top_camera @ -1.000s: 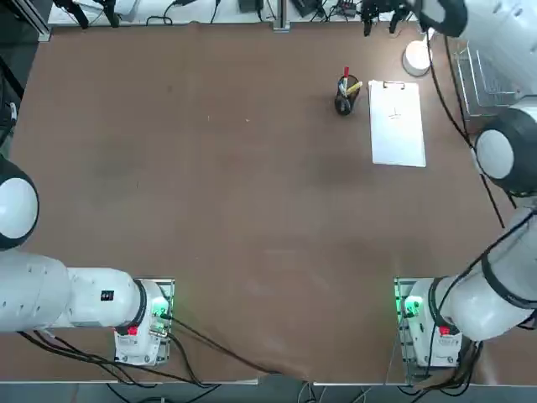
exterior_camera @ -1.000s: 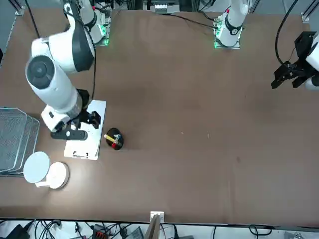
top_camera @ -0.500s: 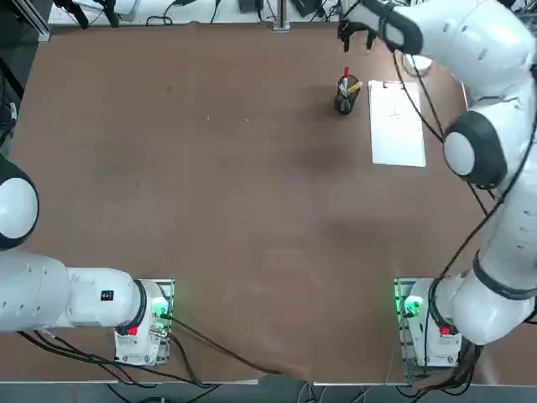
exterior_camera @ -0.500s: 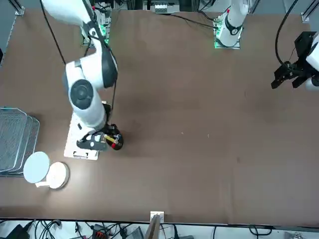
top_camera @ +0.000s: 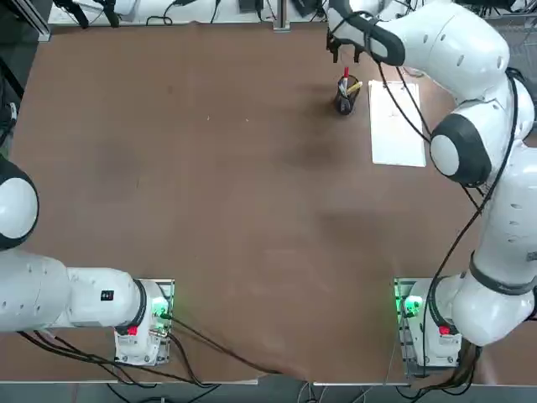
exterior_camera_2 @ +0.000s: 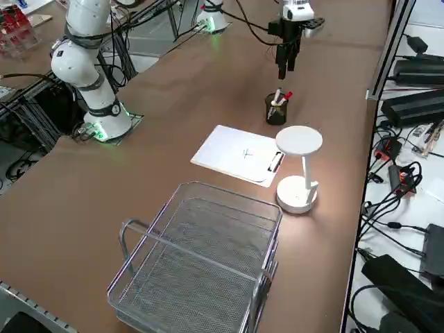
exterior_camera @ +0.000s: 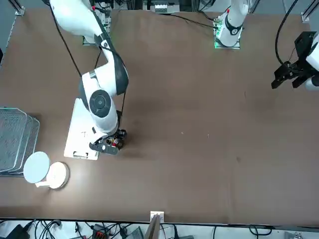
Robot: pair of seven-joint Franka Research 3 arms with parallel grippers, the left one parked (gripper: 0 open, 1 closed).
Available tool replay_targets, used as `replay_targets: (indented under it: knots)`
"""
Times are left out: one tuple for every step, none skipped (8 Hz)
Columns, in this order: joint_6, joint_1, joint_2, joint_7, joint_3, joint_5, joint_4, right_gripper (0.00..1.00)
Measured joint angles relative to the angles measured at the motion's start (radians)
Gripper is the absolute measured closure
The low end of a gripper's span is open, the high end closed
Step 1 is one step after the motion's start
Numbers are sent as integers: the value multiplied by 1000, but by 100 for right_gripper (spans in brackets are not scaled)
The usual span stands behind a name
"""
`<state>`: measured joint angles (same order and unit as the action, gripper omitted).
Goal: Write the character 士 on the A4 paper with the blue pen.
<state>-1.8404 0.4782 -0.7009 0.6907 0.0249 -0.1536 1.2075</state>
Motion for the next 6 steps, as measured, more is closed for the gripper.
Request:
replay_targets:
  knots:
    - [0, -1, -9, 23, -5, 0, 0, 11]
    - [0, 0, -19, 50, -16, 0, 0, 12]
    - [-1, 0, -30, 67, -23, 0, -1, 15]
    - [-7, 0, -41, 77, -25, 0, -1, 17]
    - [-18, 0, -52, 81, -25, 0, 2, 22]
    - [-30, 0, -61, 83, -25, -7, 10, 23]
